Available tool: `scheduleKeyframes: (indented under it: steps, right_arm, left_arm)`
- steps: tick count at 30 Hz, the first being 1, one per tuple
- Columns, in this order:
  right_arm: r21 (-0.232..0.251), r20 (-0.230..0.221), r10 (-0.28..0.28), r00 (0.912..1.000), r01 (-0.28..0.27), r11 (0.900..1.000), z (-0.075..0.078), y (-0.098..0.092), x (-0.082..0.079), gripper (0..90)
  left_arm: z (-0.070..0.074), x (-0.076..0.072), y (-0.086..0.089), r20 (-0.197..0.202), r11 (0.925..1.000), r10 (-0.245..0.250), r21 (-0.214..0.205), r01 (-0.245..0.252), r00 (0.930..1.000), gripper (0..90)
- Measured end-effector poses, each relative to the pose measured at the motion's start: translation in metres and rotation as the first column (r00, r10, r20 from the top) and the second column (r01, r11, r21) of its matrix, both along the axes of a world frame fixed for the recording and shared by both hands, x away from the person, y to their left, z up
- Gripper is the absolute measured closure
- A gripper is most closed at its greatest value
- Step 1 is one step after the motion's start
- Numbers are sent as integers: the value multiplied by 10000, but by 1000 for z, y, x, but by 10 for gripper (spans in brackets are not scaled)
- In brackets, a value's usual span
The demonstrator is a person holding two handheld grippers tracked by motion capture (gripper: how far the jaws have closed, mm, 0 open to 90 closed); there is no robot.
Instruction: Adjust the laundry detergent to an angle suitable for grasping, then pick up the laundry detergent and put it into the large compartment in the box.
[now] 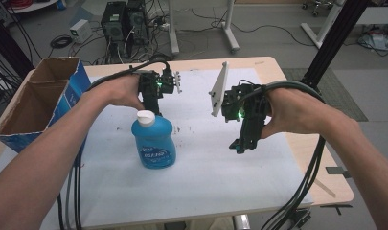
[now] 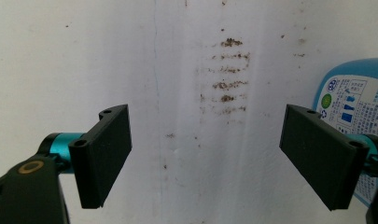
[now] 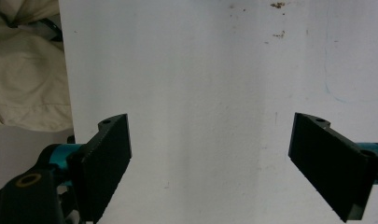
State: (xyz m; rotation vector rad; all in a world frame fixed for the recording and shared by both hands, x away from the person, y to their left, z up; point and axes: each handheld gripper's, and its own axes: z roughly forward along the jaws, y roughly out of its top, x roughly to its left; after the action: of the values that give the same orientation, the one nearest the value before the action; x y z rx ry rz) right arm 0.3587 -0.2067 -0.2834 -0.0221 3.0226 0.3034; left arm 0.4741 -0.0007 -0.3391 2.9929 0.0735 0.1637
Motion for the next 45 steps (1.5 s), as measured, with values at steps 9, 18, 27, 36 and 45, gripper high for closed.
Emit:
scheduleKeyframes:
  steps: [9,18,27,36,45]
  right_arm:
    - [-58,83,-142,9999,143,9999,0,-1,0,123]
    - [-141,91,-163,9998,165,9998,-3,-2,-1,123]
    - [-129,193,-201,9996,203,9997,0,-4,-6,123]
    - [-151,277,-215,9994,219,9996,1,-6,-8,123]
    - [-120,266,-212,9994,215,9997,1,-6,-7,123]
  left_arm:
    - [1,1,1,47,10000,65,-67,-65,10000,168]
    - [0,2,2,-49,10000,49,-42,-49,10000,168]
    - [4,-3,0,125,10000,55,32,-55,9999,167]
    - [7,-5,0,87,10000,56,3,-56,9999,168]
    - [8,-3,2,75,9998,151,-107,-151,9999,167]
